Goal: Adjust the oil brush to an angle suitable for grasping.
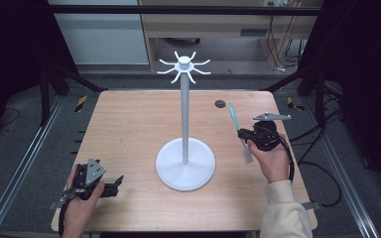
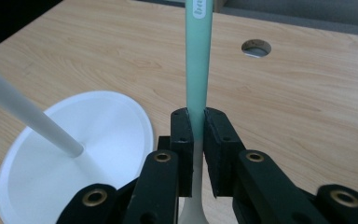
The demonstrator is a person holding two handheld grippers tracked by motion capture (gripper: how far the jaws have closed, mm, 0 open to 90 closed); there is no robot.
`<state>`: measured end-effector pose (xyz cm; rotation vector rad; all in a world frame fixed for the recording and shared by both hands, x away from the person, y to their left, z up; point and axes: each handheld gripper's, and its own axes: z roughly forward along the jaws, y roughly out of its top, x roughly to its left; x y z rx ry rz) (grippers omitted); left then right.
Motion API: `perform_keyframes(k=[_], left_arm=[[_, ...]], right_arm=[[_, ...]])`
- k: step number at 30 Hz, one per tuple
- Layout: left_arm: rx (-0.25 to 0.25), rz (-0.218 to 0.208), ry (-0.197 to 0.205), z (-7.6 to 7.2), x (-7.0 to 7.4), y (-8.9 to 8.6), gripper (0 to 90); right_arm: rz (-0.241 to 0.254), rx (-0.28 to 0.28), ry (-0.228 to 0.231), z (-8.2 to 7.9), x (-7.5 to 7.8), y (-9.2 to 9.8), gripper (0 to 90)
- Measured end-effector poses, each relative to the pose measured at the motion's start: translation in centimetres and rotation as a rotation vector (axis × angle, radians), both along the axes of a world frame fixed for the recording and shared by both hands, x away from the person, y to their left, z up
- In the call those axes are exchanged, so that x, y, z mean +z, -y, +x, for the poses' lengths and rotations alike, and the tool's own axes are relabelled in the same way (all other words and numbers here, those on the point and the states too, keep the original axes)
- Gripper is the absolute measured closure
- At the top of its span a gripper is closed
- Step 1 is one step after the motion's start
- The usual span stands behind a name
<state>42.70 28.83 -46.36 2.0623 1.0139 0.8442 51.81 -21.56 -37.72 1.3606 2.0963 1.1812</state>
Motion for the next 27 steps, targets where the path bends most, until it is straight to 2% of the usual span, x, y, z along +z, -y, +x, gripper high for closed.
perform_keyframes(k=[8, 13, 18, 27], left_arm=[[-0.006, 0.0, 0.0, 0.0, 0.1, 0.0, 3.2], [-0.008, -0.001, 0.0, 0.0, 0.1, 0.0, 3.3], [-0.008, -0.001, 0.0, 0.0, 0.0, 0.0, 3.3], [-0.008, -0.001, 0.0, 0.1, 0.0, 0.0, 3.3]], right_arm=[[0.027, 0.007, 0.066, -0.8, 0.5, -0.5, 82.6], [0.033, 0.018, 0.086, -0.9, 0.6, -0.9, 82.6], [0.06, 0.023, 0.107, -1.1, 0.8, -0.9, 82.6], [0.104, 0.04, 0.2, -2.2, 3.0, -0.7, 82.6]])
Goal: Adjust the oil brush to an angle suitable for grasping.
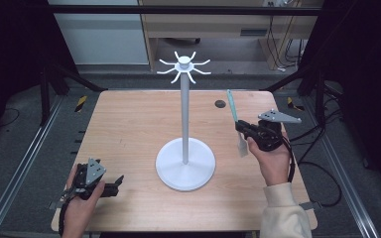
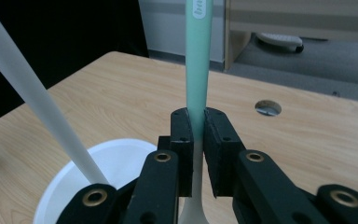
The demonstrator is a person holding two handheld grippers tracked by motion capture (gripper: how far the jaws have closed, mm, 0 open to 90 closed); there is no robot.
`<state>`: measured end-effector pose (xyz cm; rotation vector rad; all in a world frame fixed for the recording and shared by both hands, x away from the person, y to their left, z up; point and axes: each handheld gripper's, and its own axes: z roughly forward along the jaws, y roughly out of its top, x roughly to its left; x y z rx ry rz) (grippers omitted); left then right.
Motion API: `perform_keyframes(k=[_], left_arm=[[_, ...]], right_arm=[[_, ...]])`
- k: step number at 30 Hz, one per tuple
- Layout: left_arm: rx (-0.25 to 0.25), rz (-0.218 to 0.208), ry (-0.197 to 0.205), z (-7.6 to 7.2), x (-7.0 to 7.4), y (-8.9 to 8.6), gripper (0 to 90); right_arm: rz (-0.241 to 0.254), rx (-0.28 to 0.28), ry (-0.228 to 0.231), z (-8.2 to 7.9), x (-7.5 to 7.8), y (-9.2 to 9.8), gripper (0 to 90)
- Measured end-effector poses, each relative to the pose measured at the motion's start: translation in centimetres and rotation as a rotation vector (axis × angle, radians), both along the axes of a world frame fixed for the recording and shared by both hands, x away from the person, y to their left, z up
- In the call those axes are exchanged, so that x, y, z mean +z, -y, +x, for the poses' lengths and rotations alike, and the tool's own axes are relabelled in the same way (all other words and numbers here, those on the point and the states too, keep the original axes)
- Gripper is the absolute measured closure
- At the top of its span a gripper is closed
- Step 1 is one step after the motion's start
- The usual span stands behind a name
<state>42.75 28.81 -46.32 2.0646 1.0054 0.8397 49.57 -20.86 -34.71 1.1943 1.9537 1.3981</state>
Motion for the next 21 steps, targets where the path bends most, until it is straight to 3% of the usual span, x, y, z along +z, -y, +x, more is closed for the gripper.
perform_keyframes(k=[21], left_arm=[[-0.001, 0.003, -0.001, 0.0, 0.0, 0.1, 3.3]], right_arm=[[0.056, 0.07, 0.185, -3.4, 5.0, -1.1, 82.6]])
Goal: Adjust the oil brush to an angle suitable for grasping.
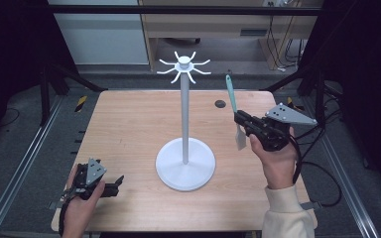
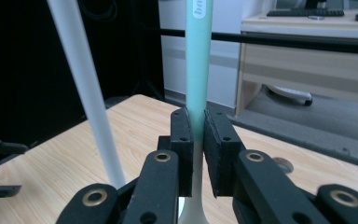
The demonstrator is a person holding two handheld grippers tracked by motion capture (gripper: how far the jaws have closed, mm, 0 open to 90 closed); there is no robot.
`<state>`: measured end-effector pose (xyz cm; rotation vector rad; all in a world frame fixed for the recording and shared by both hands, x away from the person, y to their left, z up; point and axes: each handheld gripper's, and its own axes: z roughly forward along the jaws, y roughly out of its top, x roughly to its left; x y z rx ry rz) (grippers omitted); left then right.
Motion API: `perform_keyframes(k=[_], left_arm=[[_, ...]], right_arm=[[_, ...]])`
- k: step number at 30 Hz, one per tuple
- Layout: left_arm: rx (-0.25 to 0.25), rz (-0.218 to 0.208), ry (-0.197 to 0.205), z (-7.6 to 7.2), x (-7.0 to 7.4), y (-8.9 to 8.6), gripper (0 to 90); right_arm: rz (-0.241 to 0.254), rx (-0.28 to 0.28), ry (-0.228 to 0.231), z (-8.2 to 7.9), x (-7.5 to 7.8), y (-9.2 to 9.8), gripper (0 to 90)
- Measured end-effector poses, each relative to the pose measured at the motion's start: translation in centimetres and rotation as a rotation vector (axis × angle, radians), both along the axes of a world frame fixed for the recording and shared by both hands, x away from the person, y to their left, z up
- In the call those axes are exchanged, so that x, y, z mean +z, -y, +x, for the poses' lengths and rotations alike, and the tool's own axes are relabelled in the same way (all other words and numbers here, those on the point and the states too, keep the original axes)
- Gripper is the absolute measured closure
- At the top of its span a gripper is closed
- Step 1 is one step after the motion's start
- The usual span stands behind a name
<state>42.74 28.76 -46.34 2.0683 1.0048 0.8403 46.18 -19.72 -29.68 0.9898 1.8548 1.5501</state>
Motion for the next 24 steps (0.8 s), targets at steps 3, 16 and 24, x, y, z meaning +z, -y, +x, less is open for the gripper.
perform_keyframes(k=[3, 16, 24], left_arm=[[0.0, 0.001, -0.002, 0.0, 0.0, 0.0, 3.4], [-0.004, 0.004, -0.003, 0.0, 0.0, 0.0, 3.4], [-0.007, 0.005, -0.005, 0.0, 0.0, 0.1, 3.7]], right_arm=[[0.0, 0.014, 0.019, -0.5, 0.6, -0.3, 82.6], [0.029, 0.08, 0.101, -2.1, 2.4, -1.0, 82.5], [0.039, 0.116, 0.133, -2.7, 3.0, -1.3, 82.5]])
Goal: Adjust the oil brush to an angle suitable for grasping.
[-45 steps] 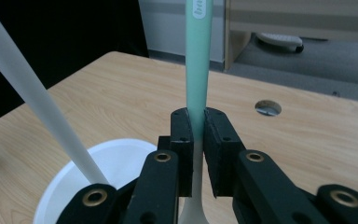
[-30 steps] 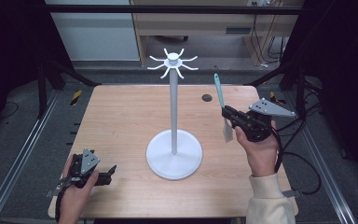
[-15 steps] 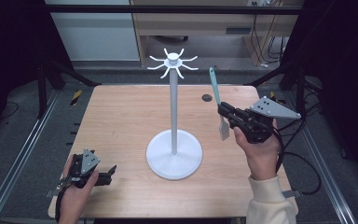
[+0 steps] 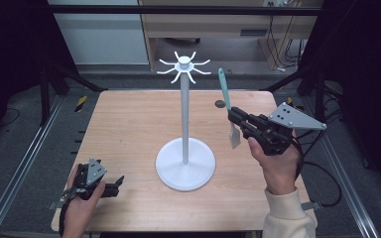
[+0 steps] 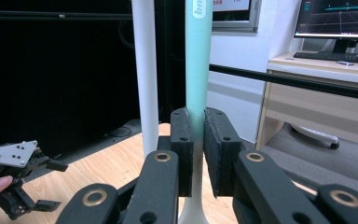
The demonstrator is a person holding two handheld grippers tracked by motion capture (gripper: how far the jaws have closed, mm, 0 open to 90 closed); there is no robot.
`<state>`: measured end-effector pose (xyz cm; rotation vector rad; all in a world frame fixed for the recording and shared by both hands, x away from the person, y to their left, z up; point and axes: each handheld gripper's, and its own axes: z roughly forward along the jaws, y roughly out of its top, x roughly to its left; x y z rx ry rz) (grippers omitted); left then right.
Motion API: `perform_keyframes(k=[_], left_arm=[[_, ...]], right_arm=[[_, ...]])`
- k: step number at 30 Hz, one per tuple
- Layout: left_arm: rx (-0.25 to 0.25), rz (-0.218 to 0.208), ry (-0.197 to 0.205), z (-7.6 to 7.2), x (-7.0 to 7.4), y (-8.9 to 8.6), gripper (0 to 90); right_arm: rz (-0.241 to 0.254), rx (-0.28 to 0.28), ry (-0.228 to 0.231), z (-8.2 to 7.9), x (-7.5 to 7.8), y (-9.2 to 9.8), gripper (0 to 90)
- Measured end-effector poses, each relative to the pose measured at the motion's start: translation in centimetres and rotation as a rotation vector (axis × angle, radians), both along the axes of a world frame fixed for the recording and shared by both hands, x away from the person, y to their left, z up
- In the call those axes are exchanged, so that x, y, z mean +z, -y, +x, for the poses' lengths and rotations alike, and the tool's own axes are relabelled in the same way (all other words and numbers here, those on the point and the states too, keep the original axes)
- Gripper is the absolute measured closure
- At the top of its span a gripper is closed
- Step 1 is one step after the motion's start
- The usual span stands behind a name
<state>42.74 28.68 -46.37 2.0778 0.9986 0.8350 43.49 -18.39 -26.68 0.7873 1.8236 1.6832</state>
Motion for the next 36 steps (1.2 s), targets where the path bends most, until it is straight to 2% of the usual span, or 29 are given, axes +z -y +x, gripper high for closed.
perform_keyframes(k=[15, 36], left_arm=[[0.002, 0.0, 0.0, 0.0, 0.0, 0.0, 3.5], [0.005, -0.001, 0.001, 0.0, 0.0, 0.0, 3.5]], right_arm=[[0.002, 0.036, 0.016, -0.4, 0.4, -0.7, 82.4], [-0.015, 0.058, 0.008, 0.1, 0.4, -1.6, 82.4]])
